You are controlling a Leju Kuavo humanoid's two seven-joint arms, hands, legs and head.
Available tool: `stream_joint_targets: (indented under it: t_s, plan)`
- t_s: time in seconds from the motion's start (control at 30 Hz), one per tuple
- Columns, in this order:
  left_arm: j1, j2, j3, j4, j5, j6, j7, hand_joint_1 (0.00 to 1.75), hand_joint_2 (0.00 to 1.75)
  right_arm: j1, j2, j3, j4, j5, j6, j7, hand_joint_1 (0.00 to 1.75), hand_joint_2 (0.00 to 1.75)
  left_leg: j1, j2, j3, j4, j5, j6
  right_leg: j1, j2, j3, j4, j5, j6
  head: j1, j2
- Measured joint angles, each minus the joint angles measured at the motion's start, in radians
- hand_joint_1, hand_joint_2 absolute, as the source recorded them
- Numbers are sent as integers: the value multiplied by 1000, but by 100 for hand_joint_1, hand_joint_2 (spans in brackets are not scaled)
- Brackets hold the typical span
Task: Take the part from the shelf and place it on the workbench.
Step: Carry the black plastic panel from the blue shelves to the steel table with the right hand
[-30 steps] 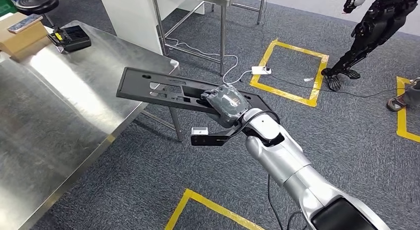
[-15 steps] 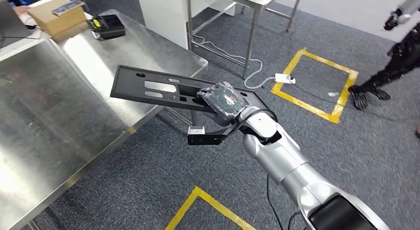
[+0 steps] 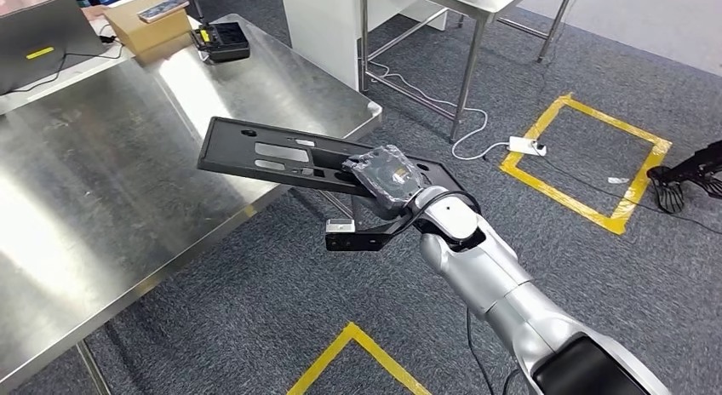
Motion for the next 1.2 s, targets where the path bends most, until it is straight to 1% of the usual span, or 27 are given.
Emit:
stream_joint_targets:
  t_s: [0.03, 0.07, 0.1, 0.13, 0.17, 0.23, 0.27, 0.3, 0.37, 0.43, 0.5, 0.53, 0.57, 0.6, 0.63, 0.7, 0.73, 0.77, 0.8, 0.87, 0.93, 1.0, 1.03, 1.07, 1.1, 1.13, 1.2]
  plan:
    - [-1, 1, 0, 0, 0, 0, 0, 0, 175, 1, -1, 0, 0, 0, 0, 0, 175, 175, 1, 5, -31, 61, -24, -2, 3, -9, 0, 0, -1, -3, 0, 0]
    - [-1, 2, 0, 0, 0, 0, -1, 0, 175, 3, -1, 0, 0, 0, 0, 0, 175, 175, 1, 7, -53, 101, -34, -2, 5, -19, 1, 0, -3, -4, 0, 0]
    - [-2, 3, 0, 0, 0, 0, -1, 0, 175, 4, -1, 0, 0, 0, 0, -1, 175, 175, 0, 8, -57, 107, -25, -1, 7, -28, 1, 0, -4, -6, 0, 0]
    - [-2, 3, 0, 0, -1, -1, -1, 0, 175, 4, -1, 0, 0, 0, 0, -1, 175, 175, 0, 11, -41, 74, 0, 2, 9, -36, 3, 0, -5, -7, 0, 0]
    - [-2, 4, 0, 0, -1, -1, -1, 0, 175, 4, 0, 0, 0, 0, 0, -2, 175, 175, -1, 20, -8, 12, 36, 7, 11, -43, 6, 0, -7, -8, 0, 0]
    - [-2, 4, 0, 0, -4, -3, -1, 0, 175, 2, 1, 0, 0, 1, 0, -2, 175, 175, -11, 55, 55, -108, 78, 21, 18, -56, 10, 0, -11, -6, 1, 0]
    - [-3, 4, 0, 0, -4, -4, -1, 0, 175, 0, 1, 0, 0, 2, 0, -2, 175, 175, -16, 66, 71, -141, 84, 27, 21, -63, 10, 0, -12, -4, 1, 0]
    - [-3, 3, 0, 0, -5, -4, 0, 0, 175, -1, 2, 1, 0, 3, 0, -3, 175, 175, -21, 70, 74, -151, 80, 32, 24, -69, 10, 0, -13, -1, 2, 0]
    - [-3, 2, 0, 0, -5, -4, 1, 0, 175, -3, 7, 2, 0, 5, 0, -3, 175, 175, -20, 52, 76, -159, 86, 42, 26, -79, 10, 0, -17, 7, 2, 0]
    - [-3, 0, 0, 0, -5, -4, 2, 0, 175, -7, 11, 2, 1, 5, 0, -4, 175, 175, -14, 37, 86, -174, 95, 54, 25, -57, -4, 36, -38, 11, 3, 0]
    - [-5, -2, 0, 0, -5, -4, 4, 0, 175, -10, 11, 2, 3, 5, 0, -4, 175, 175, -11, 21, 91, -181, 101, 63, 20, -20, -57, 149, -87, 6, 6, 0]
    - [-6, -2, 0, 0, -5, -3, 5, 0, 175, -9, 10, 2, 5, 5, 0, -4, 175, 175, -10, 12, 90, -181, 101, 64, 18, -11, -92, 217, -110, 5, 7, 0]
    - [-6, -3, 0, 0, -5, -4, 5, 0, 175, -6, 9, 2, 8, 5, 0, -4, 175, 175, -10, 1, 90, -181, 102, 64, 17, -7, -119, 267, -123, 8, 9, 0]
    - [-5, -3, 0, 0, -5, -4, 6, 0, 175, -4, 9, 2, 10, 5, 0, -4, 175, 175, -10, -10, 90, -180, 101, 64, 15, -5, -130, 282, -120, 14, 10, 0]
    - [-5, -4, 0, 0, -6, -4, 6, 0, 175, -4, 8, 2, 12, 5, 0, -4, 175, 175, -10, -21, 90, -178, 101, 63, 12, -4, -121, 255, -101, 24, 11, 0]
    - [-5, -4, 0, 0, -7, -6, 7, 0, 175, -6, 8, 2, 14, 6, 0, -4, 175, 175, -8, -39, 89, -172, 98, 57, 4, 11, -62, 119, -42, 43, 12, 0]
    - [-5, -4, 0, 0, -8, -7, 6, 0, 175, -8, 9, 2, 14, 7, 0, -4, 175, 175, -9, -47, 86, -167, 94, 52, 1, 20, -33, 58, -19, 46, 12, 0]
    - [-5, -5, 0, 0, -8, -7, 6, 0, 175, -8, 9, 3, 14, 8, 0, -4, 175, 175, -10, -53, 83, -162, 92, 46, 0, 26, -15, 20, -7, 44, 12, 0]
    - [-5, -5, 0, 0, -9, -7, 6, 0, 175, -9, 10, 3, 15, 8, 0, -4, 175, 175, -10, -58, 79, -160, 91, 39, 1, 29, -9, 6, -3, 38, 12, 0]
    - [-4, -4, 0, 0, -9, -7, 6, 0, 175, -9, 13, 4, 15, 9, 0, -4, 175, 175, -6, -64, 74, -159, 92, 28, 3, 19, -8, 4, 1, 23, 11, 0]
    - [-4, -3, 0, 0, -10, -8, 6, 0, 175, -10, 16, 4, 15, 9, 0, -4, 175, 175, -3, -43, 62, -131, 71, 17, -1, 9, -5, 1, 4, 9, 7, 0]
    - [-6, -1, 0, 0, -10, -8, 4, 0, 175, -8, 16, 4, 15, 9, 0, -3, 175, 175, -2, -8, 16, -29, 13, 7, 0, -3, -2, -1, 2, -2, 1, 0]
    - [-7, 0, 0, 0, -11, -9, 3, 0, 175, -6, 16, 4, 15, 9, 0, -3, 175, 175, -1, 2, -18, 38, -18, 3, 1, -10, -2, -1, 1, -5, -2, 0]
    - [-7, 1, 0, 0, -11, -9, 2, 0, 175, -2, 15, 4, 15, 10, 0, -3, 175, 175, -1, 6, -45, 92, -37, 1, 3, -18, -1, -1, 0, -6, -2, 0]
    - [-7, 2, 0, 0, -11, -10, 2, 0, 175, 1, 14, 4, 15, 10, 0, -3, 175, 175, -1, 8, -59, 116, -38, 0, 4, -25, -1, -1, -1, -7, -2, 0]
    - [-7, 3, 0, 0, -12, -10, 2, 0, 175, 3, 14, 4, 15, 10, 0, -3, 175, 175, -1, 10, -52, 101, -20, 1, 5, -32, 0, 0, -2, -8, -2, 0]
    - [-7, 4, 0, 0, -14, -11, 3, 0, 175, 4, 14, 4, 14, 10, 0, -3, 175, 175, -2, 29, 12, -25, 46, 7, 7, -44, 4, 0, -5, -7, -2, 0]
